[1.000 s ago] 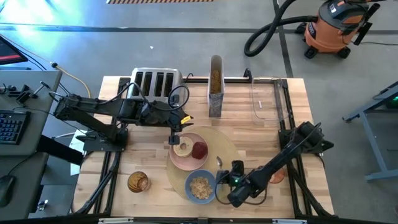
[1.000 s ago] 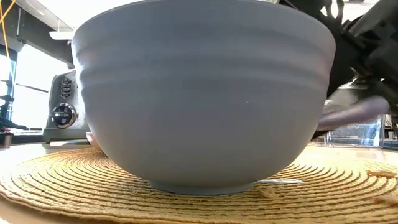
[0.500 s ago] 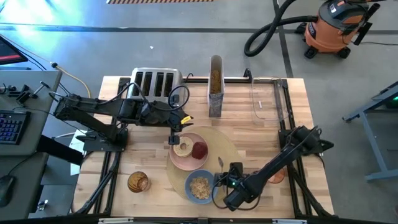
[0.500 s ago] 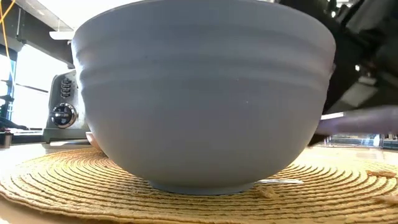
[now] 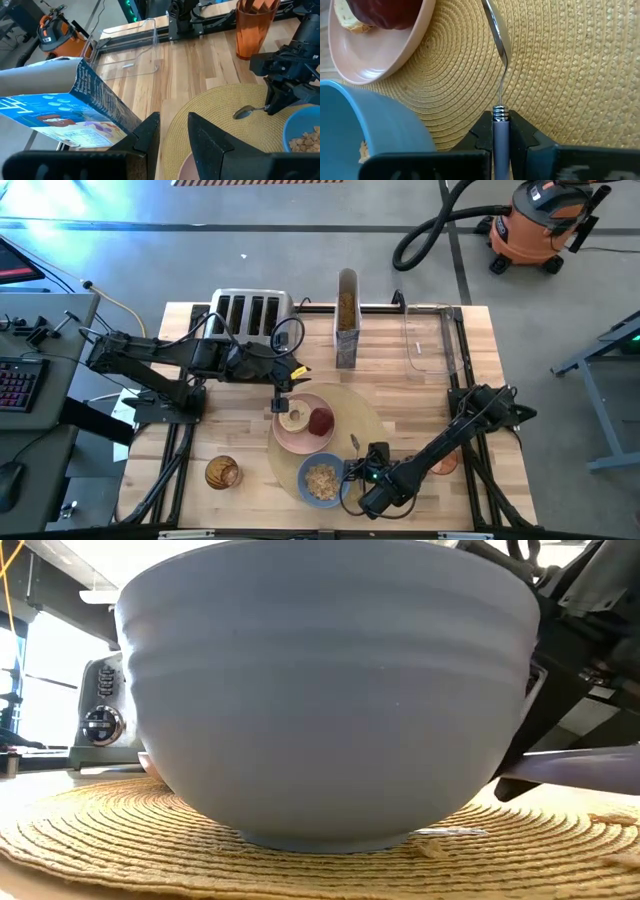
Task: Arrange a breakfast setting
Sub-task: Put the spoon on the brown tablemat to the right of the blue bowl
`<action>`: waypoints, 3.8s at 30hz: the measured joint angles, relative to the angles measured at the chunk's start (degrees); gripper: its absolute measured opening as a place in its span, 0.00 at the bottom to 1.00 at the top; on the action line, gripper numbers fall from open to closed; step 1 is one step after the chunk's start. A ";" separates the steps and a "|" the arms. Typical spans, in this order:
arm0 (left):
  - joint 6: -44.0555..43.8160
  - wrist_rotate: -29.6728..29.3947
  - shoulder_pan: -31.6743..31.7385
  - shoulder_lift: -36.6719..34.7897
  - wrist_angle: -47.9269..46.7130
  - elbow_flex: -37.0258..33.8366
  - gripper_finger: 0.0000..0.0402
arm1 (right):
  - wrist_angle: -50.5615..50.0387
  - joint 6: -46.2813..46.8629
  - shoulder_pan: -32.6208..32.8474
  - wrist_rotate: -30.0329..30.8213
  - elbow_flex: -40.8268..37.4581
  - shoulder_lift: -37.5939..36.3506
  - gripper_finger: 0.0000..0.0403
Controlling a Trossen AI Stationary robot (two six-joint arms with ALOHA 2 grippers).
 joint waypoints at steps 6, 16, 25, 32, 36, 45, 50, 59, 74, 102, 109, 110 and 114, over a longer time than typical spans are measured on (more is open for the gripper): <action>0.00 0.00 0.00 0.00 0.02 0.00 0.22 | -0.52 -0.15 -0.13 -0.56 -0.02 0.03 0.02; 0.00 0.00 -0.01 0.00 0.02 0.00 0.22 | -0.08 -1.29 -0.92 -3.23 -0.02 0.04 0.06; 0.02 0.02 -0.02 0.00 0.02 0.00 0.22 | 0.04 -1.43 -1.05 -3.43 -0.02 0.04 0.09; 0.02 0.01 0.00 0.00 0.02 0.00 0.22 | 0.84 -1.44 -1.05 -3.97 -0.04 0.04 0.09; 0.02 0.02 0.00 0.00 0.02 0.00 0.22 | 1.23 -1.44 -1.05 -3.99 -0.04 0.04 0.09; 0.02 0.01 0.01 0.00 0.02 0.00 0.22 | 1.58 -1.66 -1.05 -4.21 -0.04 0.04 0.21; 0.00 0.02 0.01 0.00 0.02 0.00 0.22 | 0.51 -1.67 -1.03 -4.17 -0.04 0.04 0.26; 0.00 0.02 -0.01 0.00 0.02 0.00 0.22 | -0.95 -2.44 -1.03 -4.69 -0.04 -0.14 0.27; -0.07 0.01 0.01 0.00 0.04 0.00 0.22 | 1.18 -9.44 -1.03 -6.41 -0.04 -2.26 0.27; -0.08 0.00 0.00 0.00 0.06 0.00 0.22 | 5.58 -13.56 -1.95 -9.59 -0.04 -2.27 0.00; -0.07 0.02 0.01 0.00 0.05 0.00 0.22 | 6.06 -14.28 -2.20 -10.93 -0.04 -2.27 0.00; -0.06 0.02 -0.01 0.00 0.05 0.00 0.22 | 6.14 -14.48 -2.29 -11.31 -0.04 -2.27 0.00; -0.04 0.02 0.00 0.00 0.07 0.00 0.22 | 6.24 -15.45 -2.69 -12.13 -0.04 -2.27 0.00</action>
